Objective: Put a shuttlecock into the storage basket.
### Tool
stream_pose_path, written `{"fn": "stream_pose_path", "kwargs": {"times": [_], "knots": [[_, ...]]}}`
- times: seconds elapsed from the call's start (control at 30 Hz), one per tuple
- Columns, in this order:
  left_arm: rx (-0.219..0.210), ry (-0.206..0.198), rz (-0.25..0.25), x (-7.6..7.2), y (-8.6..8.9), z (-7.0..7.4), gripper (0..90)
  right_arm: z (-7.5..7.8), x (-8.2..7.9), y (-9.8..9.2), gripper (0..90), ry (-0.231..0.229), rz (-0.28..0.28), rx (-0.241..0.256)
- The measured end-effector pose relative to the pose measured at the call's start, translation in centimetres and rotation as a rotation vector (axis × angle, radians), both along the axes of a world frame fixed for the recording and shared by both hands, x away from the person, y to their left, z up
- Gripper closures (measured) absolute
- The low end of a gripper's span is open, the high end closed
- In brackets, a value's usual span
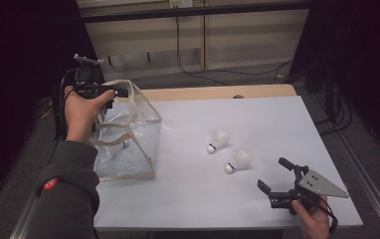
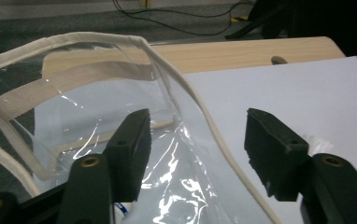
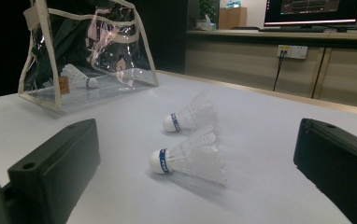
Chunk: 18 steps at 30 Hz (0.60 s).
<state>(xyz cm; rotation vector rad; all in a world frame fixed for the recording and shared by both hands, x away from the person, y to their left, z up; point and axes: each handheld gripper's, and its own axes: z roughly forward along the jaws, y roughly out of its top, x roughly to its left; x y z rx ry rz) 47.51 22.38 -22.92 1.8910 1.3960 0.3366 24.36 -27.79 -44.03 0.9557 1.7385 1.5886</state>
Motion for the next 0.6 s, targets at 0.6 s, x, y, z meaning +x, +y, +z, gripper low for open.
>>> {"fn": "stream_pose_path", "kwargs": {"times": [0.6], "knots": [[-0.044,-0.009,-0.127,-1.7,-2.0,0.1,25.8,0.0,0.0,0.0,0.4,-0.002,0.001,-0.003]]}}
